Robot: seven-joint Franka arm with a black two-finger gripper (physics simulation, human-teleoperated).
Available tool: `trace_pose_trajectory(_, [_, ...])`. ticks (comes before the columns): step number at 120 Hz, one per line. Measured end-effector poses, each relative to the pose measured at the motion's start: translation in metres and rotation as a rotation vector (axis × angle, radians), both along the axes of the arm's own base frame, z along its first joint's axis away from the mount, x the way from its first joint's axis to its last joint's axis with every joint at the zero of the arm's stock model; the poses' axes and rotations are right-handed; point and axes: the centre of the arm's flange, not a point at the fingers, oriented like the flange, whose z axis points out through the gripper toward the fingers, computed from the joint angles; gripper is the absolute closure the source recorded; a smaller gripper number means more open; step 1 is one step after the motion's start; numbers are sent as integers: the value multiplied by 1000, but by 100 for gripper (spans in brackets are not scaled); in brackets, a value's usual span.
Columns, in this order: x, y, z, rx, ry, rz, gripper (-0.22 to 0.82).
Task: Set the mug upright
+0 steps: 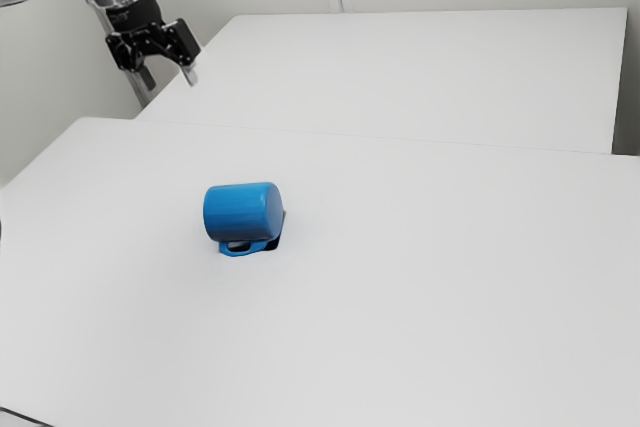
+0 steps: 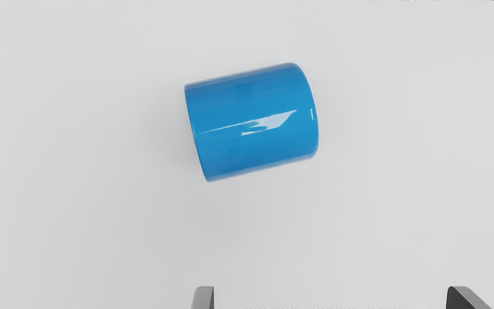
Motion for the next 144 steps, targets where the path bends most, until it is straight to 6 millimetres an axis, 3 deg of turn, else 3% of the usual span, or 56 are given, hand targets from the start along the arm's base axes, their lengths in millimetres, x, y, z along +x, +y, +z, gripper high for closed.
trace_pose_trajectory(18, [-7, 9, 0, 0, 6, 2, 1])
trace_pose_trajectory(32, [-15, 40, -34, -73, 36, 70, 2])
trace_pose_trajectory(40, [-25, 74, -68, -177, 53, 143, 2])
trace_pose_trajectory(55, [-61, 141, -168, -471, 64, 314, 2])
trace_pose_trajectory(63, [-74, 161, -211, -608, 26, 377, 1])
trace_pose_trajectory(79, [-77, 156, -269, -810, -78, 399, 2])
trace_pose_trajectory(96, [-75, 162, -295, -883, -202, 372, 2])
trace_pose_trajectory(109, [-74, 173, -328, -905, -261, 367, 2])
trace_pose_trajectory(121, [-69, 172, -343, -931, -323, 341, 2])
trace_pose_trajectory(144, [-54, 151, -351, -1000, -432, 262, 2])
